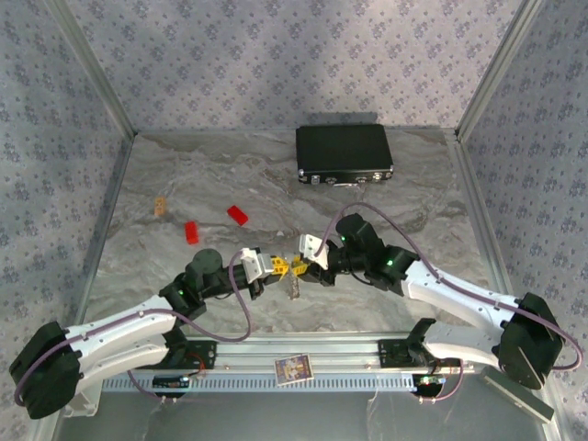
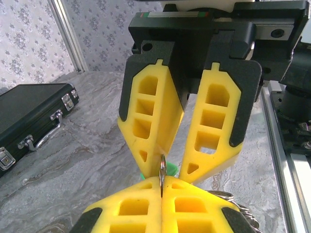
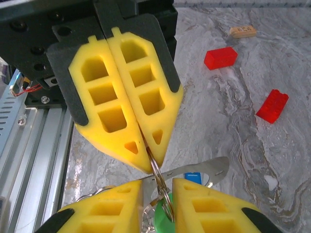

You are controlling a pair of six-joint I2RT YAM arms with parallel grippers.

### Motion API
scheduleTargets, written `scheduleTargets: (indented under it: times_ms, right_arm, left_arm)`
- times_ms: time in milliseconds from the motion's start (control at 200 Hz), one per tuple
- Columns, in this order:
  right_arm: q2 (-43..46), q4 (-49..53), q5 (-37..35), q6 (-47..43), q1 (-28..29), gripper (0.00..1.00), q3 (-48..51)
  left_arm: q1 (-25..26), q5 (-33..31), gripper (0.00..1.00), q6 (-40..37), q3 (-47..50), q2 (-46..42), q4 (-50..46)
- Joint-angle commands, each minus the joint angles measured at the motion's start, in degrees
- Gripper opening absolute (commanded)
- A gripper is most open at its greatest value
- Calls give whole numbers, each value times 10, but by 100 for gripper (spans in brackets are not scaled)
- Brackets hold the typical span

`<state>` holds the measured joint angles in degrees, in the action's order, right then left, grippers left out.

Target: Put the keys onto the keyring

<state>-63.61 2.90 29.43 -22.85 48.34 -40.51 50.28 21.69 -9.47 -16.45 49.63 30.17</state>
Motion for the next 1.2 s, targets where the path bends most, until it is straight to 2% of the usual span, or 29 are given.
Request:
scheduleTargets:
  times_ms: [0, 185, 225, 285, 310, 525, 635, 944, 1194]
  right_arm:
    - [4, -15, 20, 10, -4, 19, 1]
    - [-3, -7, 31, 3, -3, 0, -9]
    - [-2, -2, 31, -1, -3, 0, -12]
    - [-3, 11, 24, -8, -2, 0, -18]
    - [-3, 20, 19, -14, -2, 0, -22]
    - [-13, 115, -31, -67, 20, 0, -73]
    - [-24, 153, -54, -86, 32, 0, -100]
    - [-50, 192, -79, -109, 59, 0, -141]
    - [-47, 181, -77, -98, 61, 0, -137]
  left_arm:
    - [0, 19, 0, 8, -2, -3, 43]
    - [0, 16, 0, 7, -3, -4, 36]
    - [-1, 6, 4, 6, -7, -6, 24]
    - [0, -9, 19, -2, -12, -12, -4]
    - [0, -14, 22, -7, -15, -16, -16]
    - [0, -32, 25, -72, -79, -29, -206]
    - [0, -25, 25, -86, -97, -23, -242]
    - [0, 0, 20, -98, -112, -8, -240]
    - [0, 7, 1, -108, -113, -6, -243]
